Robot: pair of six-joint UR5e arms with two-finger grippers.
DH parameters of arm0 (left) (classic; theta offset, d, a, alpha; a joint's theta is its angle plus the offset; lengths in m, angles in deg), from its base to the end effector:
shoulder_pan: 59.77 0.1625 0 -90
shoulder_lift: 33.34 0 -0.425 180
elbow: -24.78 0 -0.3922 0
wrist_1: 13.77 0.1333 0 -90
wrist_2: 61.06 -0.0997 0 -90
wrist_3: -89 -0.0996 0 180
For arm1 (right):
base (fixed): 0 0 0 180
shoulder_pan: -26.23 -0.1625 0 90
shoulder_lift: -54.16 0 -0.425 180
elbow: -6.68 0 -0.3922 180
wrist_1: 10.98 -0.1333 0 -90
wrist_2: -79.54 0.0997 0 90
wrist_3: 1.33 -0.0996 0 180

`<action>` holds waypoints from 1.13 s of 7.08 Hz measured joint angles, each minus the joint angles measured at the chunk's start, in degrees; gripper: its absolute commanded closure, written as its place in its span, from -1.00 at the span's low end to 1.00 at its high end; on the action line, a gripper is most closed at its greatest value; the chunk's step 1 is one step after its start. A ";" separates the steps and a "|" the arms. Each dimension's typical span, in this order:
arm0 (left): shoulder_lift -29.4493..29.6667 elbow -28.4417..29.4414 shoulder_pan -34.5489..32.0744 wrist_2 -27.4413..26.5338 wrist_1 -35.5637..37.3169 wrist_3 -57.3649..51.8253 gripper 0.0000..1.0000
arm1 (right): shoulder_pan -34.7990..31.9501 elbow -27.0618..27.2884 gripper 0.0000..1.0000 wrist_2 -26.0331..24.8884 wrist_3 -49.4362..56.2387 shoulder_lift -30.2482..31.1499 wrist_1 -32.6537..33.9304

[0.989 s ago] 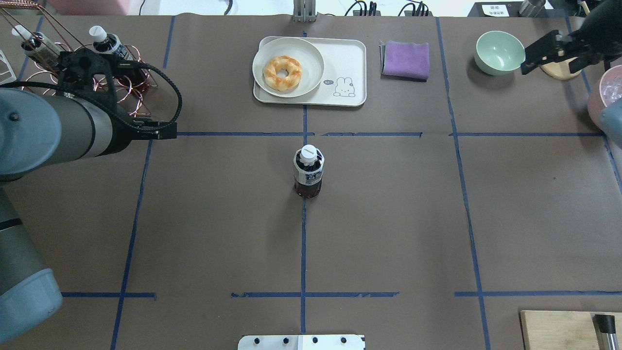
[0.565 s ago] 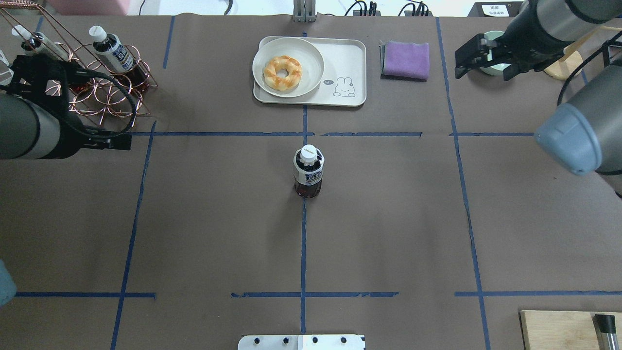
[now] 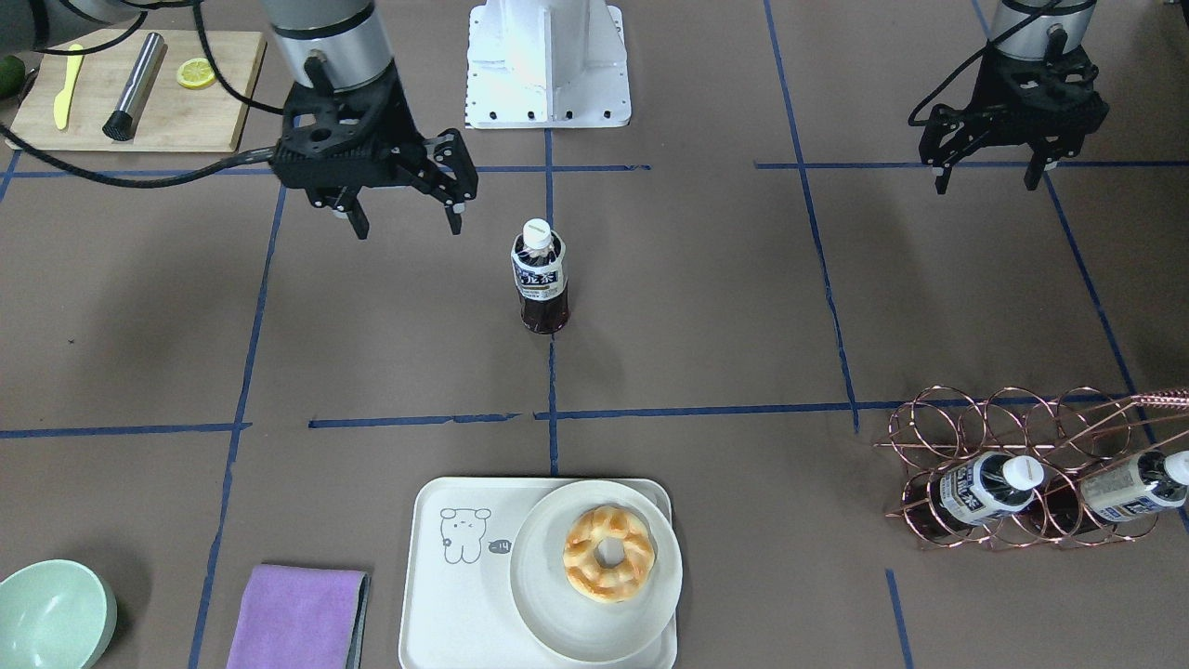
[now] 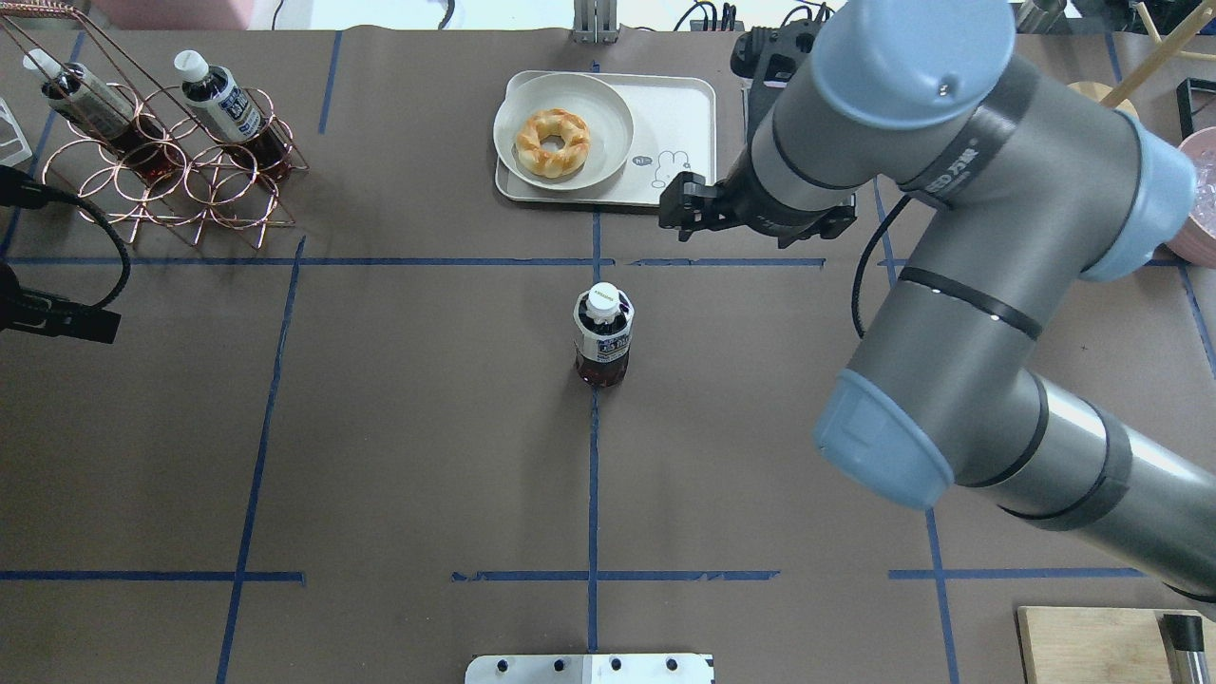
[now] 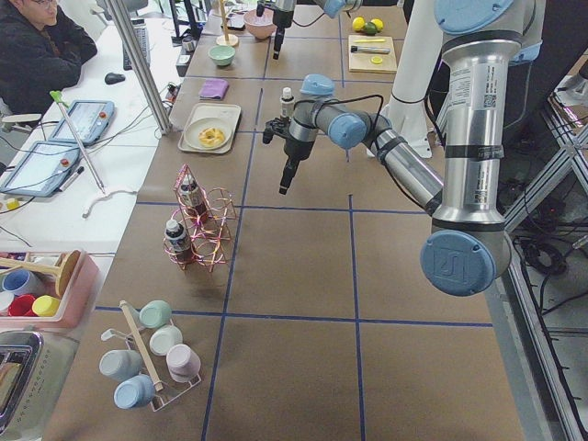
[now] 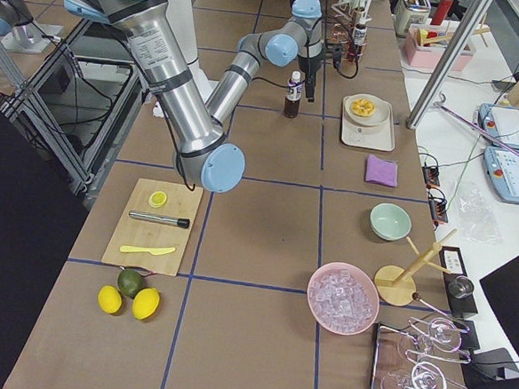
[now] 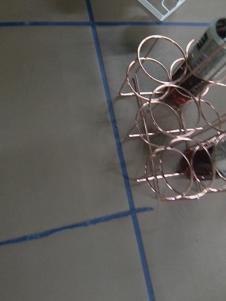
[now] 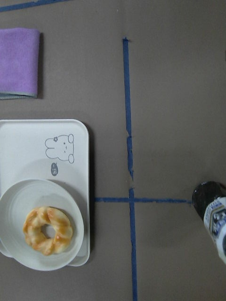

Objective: Place tea on tray
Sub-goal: 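Lower the right gripper over the tea bottle and grasp its cap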

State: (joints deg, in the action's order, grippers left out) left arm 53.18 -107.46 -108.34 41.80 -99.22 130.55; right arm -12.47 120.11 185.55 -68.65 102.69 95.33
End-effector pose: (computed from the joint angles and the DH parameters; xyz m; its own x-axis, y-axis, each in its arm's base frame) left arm 0.1927 -0.3862 0.3654 0.8480 0.1417 -0.5107 0.0204 0.9541 0.2987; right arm -0.3908 -0.4487 0.1143 0.6458 0.0425 0.7623 -0.2065 0.9709 0.1209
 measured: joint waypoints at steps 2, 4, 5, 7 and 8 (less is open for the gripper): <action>-0.90 -0.30 -0.93 3.32 -0.10 -0.16 -1.00 | 4.26 -4.25 -0.99 -3.39 -5.65 -6.27 1.29; -1.53 -0.29 -2.45 5.44 -0.13 -1.58 -1.00 | 6.80 -9.88 -0.98 -6.23 -7.34 -9.96 1.23; -1.66 -0.06 -3.97 7.40 -0.09 -3.19 -1.00 | 7.63 -11.57 -0.96 -7.21 -7.23 -10.42 1.15; -1.74 0.40 -6.50 10.29 -0.07 -5.96 -1.00 | 8.37 -12.82 -0.48 -7.72 -6.80 -10.45 1.16; -1.68 0.51 -6.93 10.70 -0.07 -6.31 -1.00 | 8.42 -12.93 -0.25 -7.67 -6.75 -10.34 1.22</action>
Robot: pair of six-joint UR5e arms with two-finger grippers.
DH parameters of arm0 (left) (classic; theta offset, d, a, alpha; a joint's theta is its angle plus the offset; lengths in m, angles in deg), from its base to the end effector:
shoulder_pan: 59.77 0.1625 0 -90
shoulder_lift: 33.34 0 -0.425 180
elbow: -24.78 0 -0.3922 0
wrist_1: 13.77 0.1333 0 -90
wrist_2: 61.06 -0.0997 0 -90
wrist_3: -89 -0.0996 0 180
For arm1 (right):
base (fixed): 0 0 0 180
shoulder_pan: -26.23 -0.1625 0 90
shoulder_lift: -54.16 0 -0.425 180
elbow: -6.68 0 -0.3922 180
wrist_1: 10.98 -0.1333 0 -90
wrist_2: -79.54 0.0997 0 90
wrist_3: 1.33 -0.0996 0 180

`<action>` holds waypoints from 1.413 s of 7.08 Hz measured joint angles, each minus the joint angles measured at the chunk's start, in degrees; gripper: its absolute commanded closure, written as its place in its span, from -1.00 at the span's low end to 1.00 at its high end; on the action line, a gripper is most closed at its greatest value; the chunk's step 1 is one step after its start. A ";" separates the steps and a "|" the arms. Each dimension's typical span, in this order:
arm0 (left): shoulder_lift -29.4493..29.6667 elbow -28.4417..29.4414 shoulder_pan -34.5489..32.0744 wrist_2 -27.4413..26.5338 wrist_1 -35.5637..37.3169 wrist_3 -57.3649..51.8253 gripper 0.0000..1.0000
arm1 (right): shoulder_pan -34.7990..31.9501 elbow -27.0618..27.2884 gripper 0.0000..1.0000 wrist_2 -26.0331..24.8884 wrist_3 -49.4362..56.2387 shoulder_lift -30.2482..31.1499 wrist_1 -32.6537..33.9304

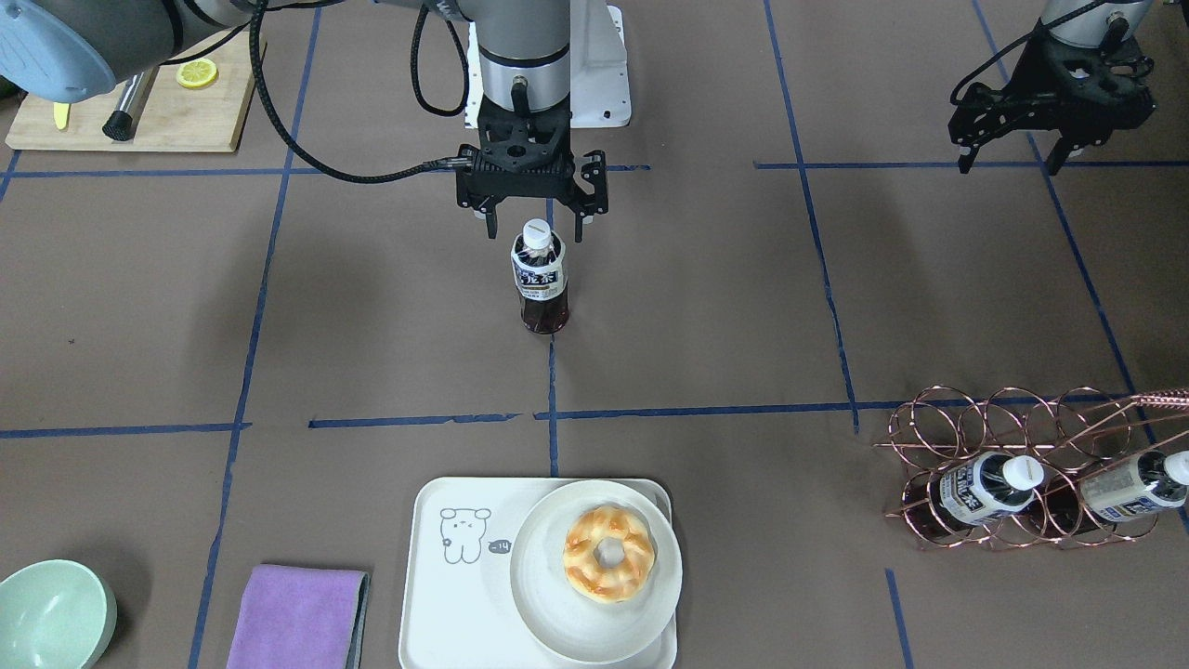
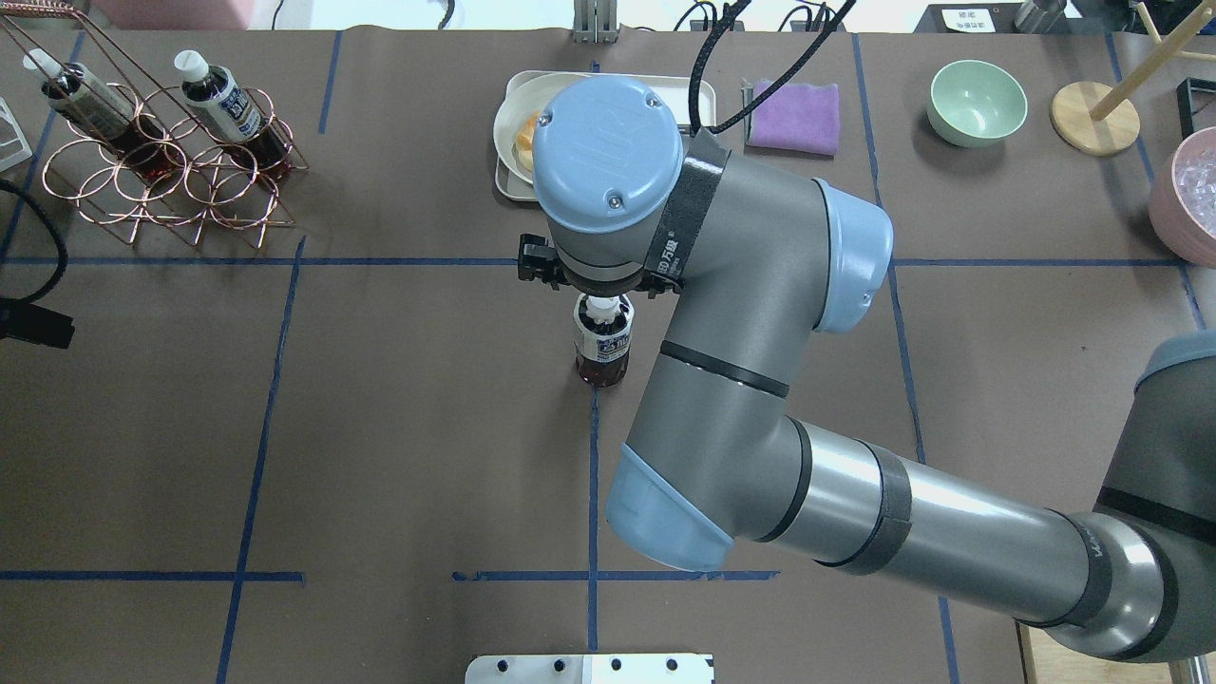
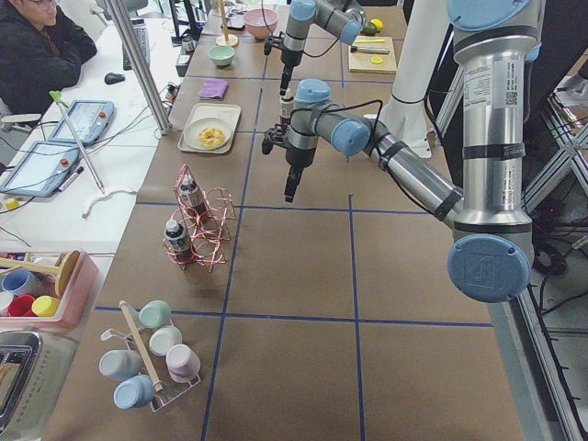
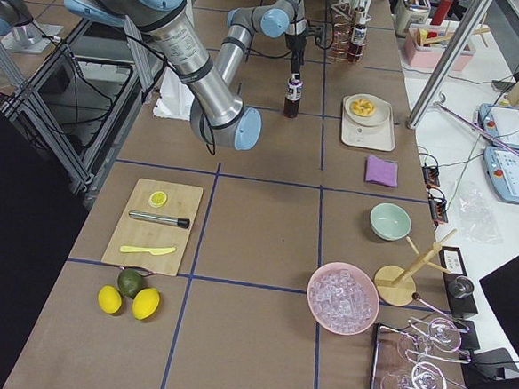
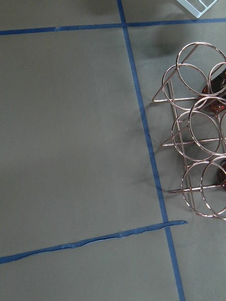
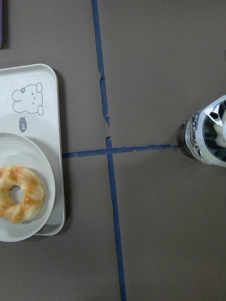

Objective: Place tea on tray
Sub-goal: 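Lower the right gripper over the tea bottle and grasp its cap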

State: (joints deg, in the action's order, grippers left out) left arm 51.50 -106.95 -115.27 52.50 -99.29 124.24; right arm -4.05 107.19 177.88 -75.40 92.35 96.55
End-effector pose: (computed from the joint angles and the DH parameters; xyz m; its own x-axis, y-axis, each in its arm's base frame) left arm 0.1550 -0.3906 0.3765 0.7956 0.1641 -0.5831 -0.0254 0.9708 0.2385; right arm -0.5069 -0.4336 0.0776 0.7020 0.0955 0.7057 -0.2267 0.9694 0.0944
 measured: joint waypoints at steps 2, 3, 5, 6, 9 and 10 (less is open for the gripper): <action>0.21 0.05 -0.18 0.19 0.00 -0.15 -1.00 | 0.04 -0.04 0.02 0.14 -0.02 0.32 0.18; 0.25 0.06 -0.21 0.21 0.00 -0.16 -1.00 | 0.04 -0.05 0.03 0.24 -0.02 0.42 0.21; 0.32 0.24 -0.26 0.18 0.00 -0.17 -1.00 | 0.04 -0.02 0.03 0.62 -0.02 0.42 0.23; 0.46 0.51 -0.25 0.17 -0.01 -0.17 -1.00 | 0.05 -0.03 0.03 0.78 -0.02 0.43 0.23; 0.83 0.97 -0.27 0.17 -0.08 -0.06 -1.00 | 0.15 0.04 0.00 1.46 -0.02 0.51 0.23; 0.92 1.11 -0.30 0.17 -0.08 0.05 -1.00 | 0.16 0.12 0.00 1.93 -0.02 0.54 0.25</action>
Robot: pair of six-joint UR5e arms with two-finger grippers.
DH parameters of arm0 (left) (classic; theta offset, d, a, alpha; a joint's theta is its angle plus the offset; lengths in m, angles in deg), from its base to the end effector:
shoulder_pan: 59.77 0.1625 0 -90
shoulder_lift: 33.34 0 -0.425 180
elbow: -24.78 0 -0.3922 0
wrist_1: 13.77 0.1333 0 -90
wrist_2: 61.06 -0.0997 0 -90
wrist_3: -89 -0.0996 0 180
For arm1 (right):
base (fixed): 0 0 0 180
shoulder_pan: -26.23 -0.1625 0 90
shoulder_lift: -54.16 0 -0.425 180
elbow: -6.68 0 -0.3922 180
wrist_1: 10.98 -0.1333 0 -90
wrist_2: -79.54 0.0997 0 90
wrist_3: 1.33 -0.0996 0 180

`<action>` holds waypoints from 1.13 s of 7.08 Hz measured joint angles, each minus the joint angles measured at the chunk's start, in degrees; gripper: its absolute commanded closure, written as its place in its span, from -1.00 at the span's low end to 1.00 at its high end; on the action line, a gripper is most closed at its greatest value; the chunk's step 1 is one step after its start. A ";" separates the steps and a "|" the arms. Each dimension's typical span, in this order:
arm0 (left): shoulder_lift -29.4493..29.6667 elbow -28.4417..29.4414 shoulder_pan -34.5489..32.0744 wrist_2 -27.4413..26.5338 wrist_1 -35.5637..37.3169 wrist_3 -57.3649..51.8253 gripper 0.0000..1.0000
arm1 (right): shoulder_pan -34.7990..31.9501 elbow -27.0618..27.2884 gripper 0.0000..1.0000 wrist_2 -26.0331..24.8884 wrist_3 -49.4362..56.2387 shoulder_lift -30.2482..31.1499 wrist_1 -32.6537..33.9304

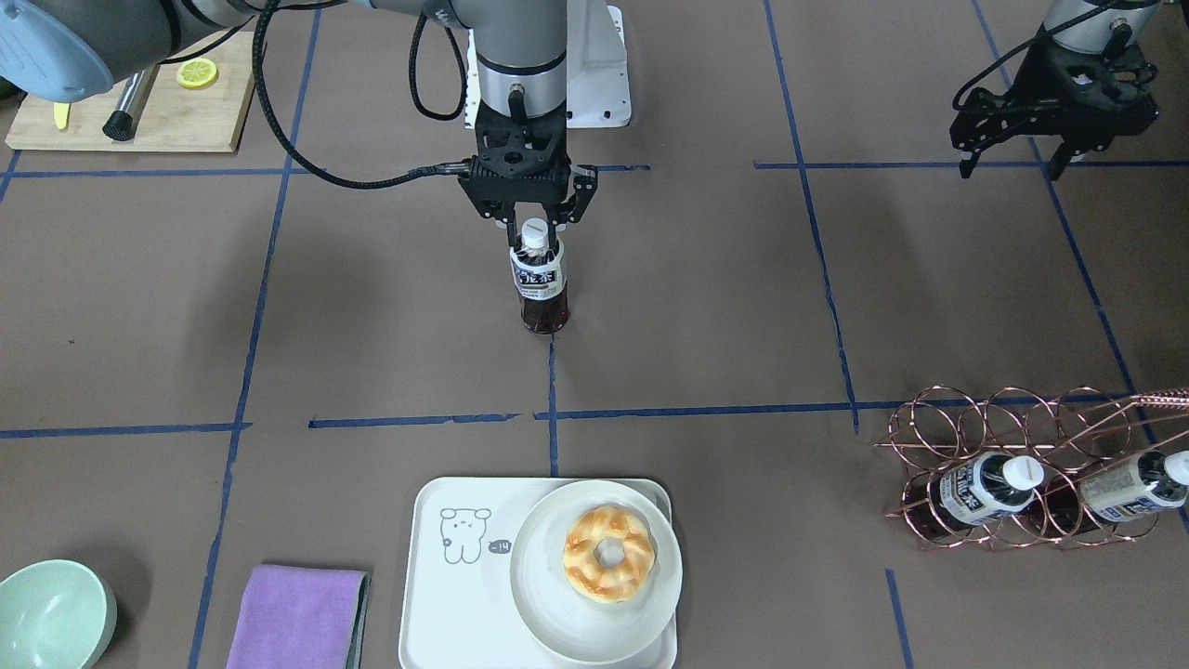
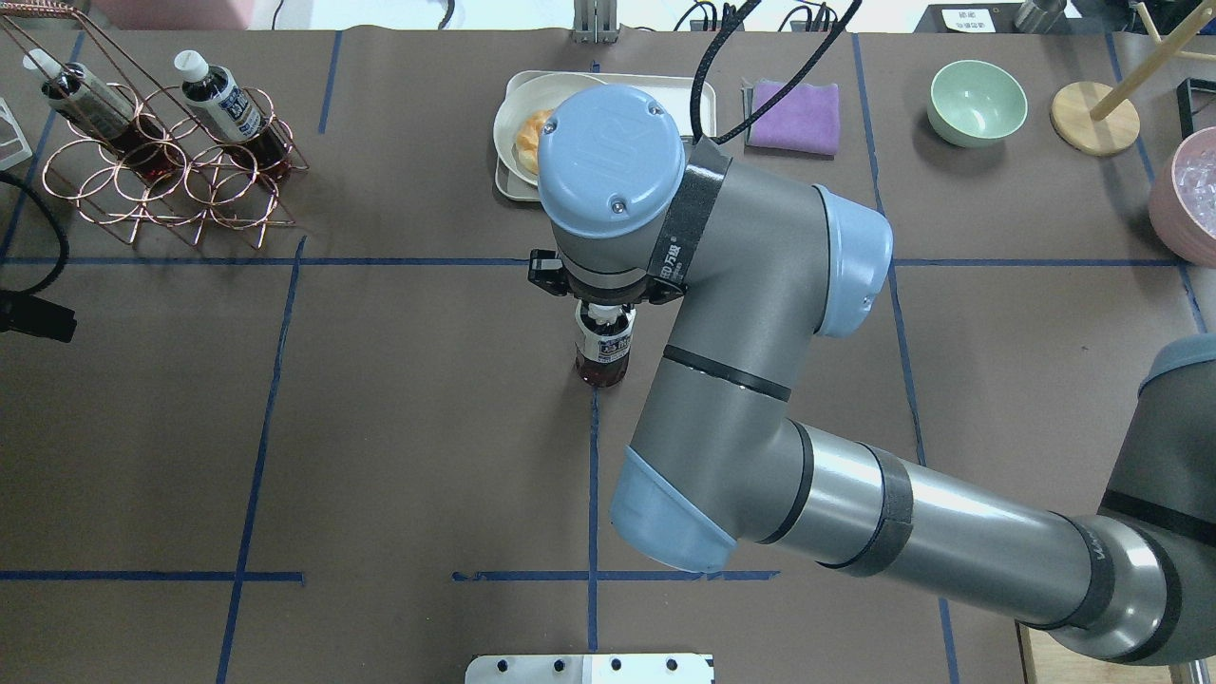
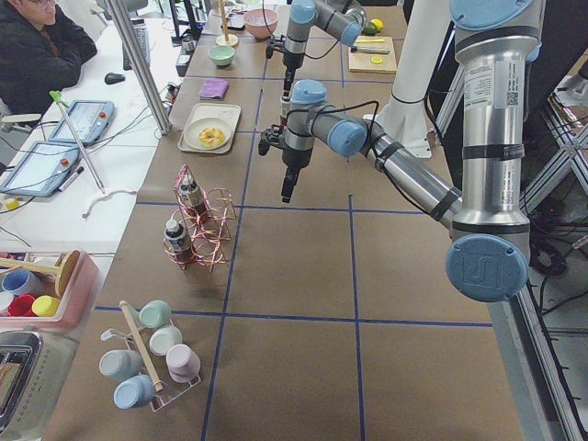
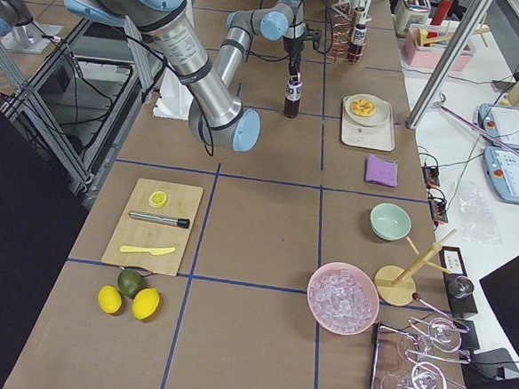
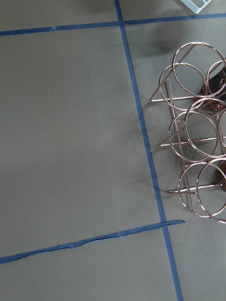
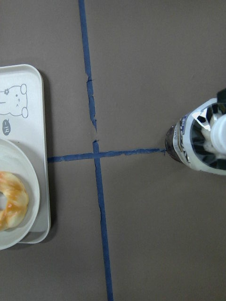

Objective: Place tea on tray
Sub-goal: 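Lower the right gripper over the tea bottle and grasp its cap, then carry the bottle with the right gripper onto the white tray beside the plate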

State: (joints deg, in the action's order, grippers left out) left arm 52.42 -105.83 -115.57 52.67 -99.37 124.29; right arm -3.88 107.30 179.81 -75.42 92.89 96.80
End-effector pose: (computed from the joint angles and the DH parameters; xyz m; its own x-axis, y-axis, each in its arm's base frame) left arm 0.1574 -0.3975 0.3783 0.7957 0.1585 -0.5845 -0.0210 0.9718 0.2350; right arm -0.5096 -0.4291 0.0834 0.7032 0.0960 0.7045 -0.2012 0.9772 0.0677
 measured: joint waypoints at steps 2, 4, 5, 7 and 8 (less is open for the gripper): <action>0.14 0.07 -0.01 0.00 0.02 0.20 -1.00 | -0.02 0.08 0.16 0.33 0.00 0.08 0.05; 0.19 0.12 -0.01 0.00 0.04 0.29 -1.00 | -0.03 0.16 1.00 0.35 0.00 0.10 0.09; 0.19 0.15 -0.01 0.00 0.04 0.30 -1.00 | -0.06 0.43 1.00 0.31 0.00 0.04 0.12; 0.25 0.21 0.04 0.00 0.03 0.27 -1.00 | -1.83 2.85 1.00 0.55 0.13 -0.02 0.64; 0.27 0.36 -0.07 0.00 0.06 0.21 -1.00 | -3.84 3.99 1.00 0.71 1.01 0.00 1.21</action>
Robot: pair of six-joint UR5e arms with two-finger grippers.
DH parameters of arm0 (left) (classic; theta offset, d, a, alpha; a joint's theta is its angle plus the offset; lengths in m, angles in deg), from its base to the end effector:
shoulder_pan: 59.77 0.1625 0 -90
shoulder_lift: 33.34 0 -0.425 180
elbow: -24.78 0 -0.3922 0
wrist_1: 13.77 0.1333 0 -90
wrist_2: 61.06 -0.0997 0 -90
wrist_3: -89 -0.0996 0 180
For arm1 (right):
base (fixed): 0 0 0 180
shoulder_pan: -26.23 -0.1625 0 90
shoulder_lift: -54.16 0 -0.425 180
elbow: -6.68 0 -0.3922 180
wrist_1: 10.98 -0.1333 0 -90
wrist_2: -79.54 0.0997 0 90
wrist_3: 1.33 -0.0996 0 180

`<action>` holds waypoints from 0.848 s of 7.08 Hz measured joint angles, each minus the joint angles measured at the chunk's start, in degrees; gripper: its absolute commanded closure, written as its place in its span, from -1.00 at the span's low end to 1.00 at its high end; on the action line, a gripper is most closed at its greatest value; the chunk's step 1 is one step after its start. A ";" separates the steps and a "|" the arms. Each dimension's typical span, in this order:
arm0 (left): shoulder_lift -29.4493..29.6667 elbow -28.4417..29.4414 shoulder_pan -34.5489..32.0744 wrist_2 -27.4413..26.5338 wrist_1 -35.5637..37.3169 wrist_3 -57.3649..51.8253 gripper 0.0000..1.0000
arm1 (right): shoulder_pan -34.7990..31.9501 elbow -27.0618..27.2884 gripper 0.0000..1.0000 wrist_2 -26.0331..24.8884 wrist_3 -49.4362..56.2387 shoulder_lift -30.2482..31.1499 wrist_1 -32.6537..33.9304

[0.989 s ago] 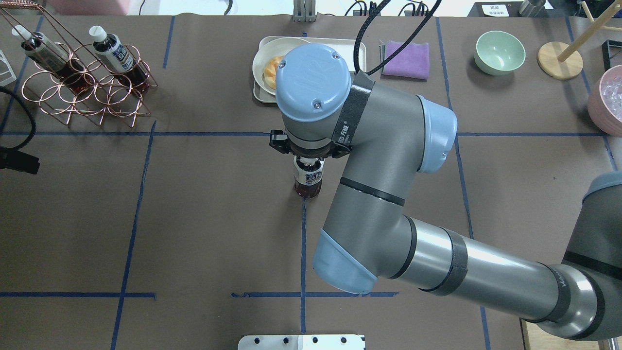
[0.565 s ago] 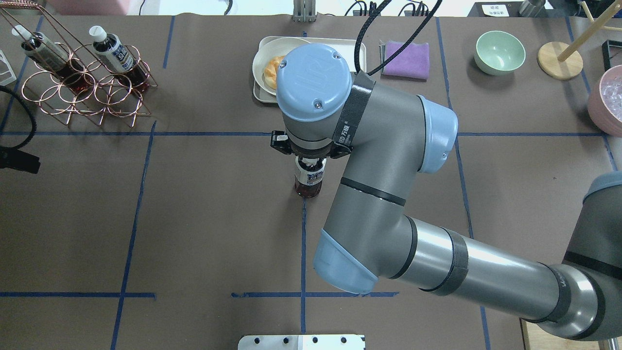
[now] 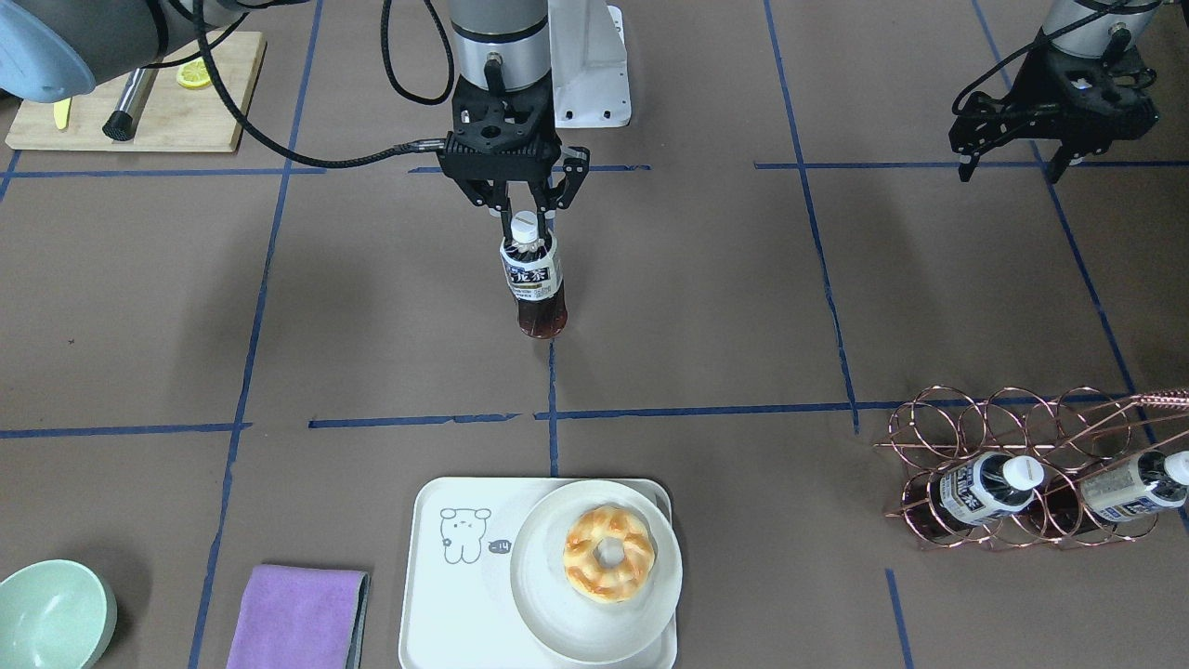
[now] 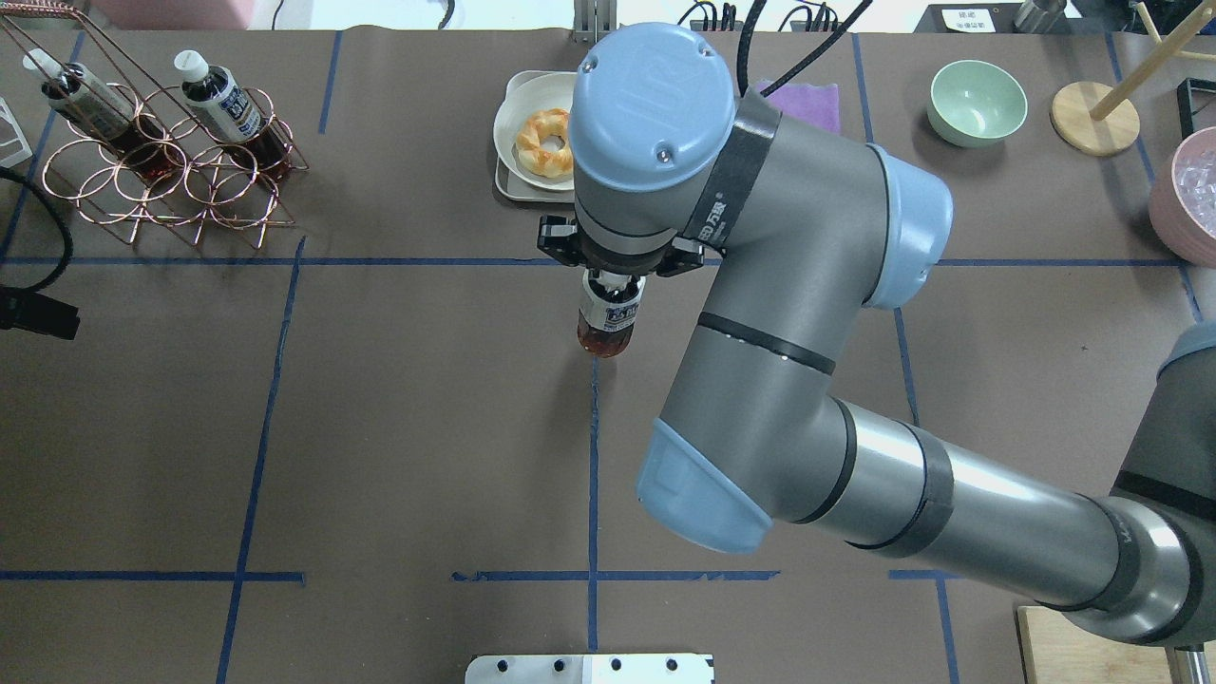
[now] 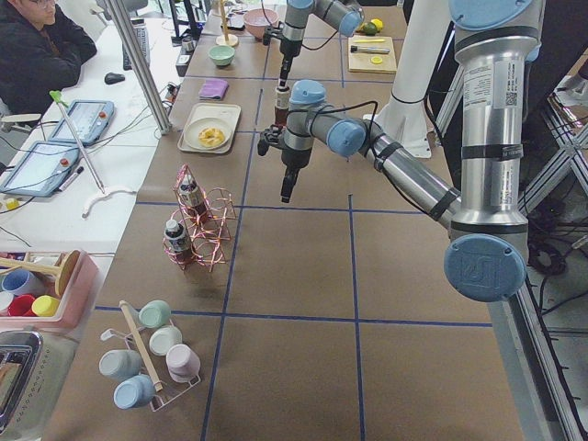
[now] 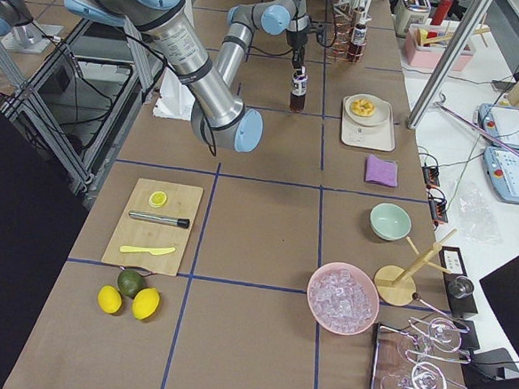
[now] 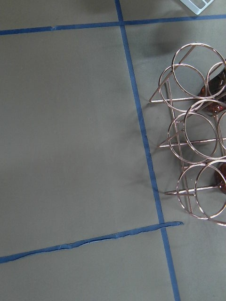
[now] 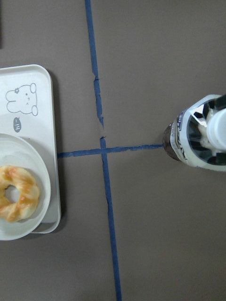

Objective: Place tea on tray
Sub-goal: 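Carry the bottle with the right gripper onto the white tray beside the plate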

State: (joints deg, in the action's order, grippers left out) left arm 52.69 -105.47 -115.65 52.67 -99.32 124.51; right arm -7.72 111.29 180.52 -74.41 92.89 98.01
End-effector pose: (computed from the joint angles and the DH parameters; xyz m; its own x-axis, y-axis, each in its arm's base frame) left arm 0.1582 -0.3996 0.3793 0.7968 0.1525 -0.5847 -0.0169 0.9729 0.2307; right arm -0.4599 -0.4474 0.0645 0.6683 0.1055 0.7363 -0.2492 0.9645 0.0879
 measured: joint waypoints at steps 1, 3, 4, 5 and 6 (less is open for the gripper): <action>0.07 0.54 -0.54 0.17 0.00 -0.13 -1.00 | -2.85 0.32 1.00 0.02 2.35 0.05 0.16; 0.12 1.63 -1.69 1.02 -0.05 -1.11 -1.00 | -9.11 -2.38 1.00 0.04 8.38 0.11 -1.51; -0.02 1.82 -2.26 1.24 -0.06 -2.54 -1.00 | -11.88 -6.53 1.00 0.10 10.19 0.05 -5.95; -0.23 1.86 -2.90 1.35 -0.06 -3.57 -1.00 | -13.79 -12.00 1.00 0.18 10.97 -0.07 -11.99; -0.35 1.86 -3.58 1.52 -0.06 -4.26 -1.00 | -14.96 -16.99 1.00 0.28 11.56 -0.41 -16.63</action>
State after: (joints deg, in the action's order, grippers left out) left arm 52.34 -103.61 -119.22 54.19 -99.38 120.24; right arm -22.69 94.30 180.80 -62.85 92.48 81.37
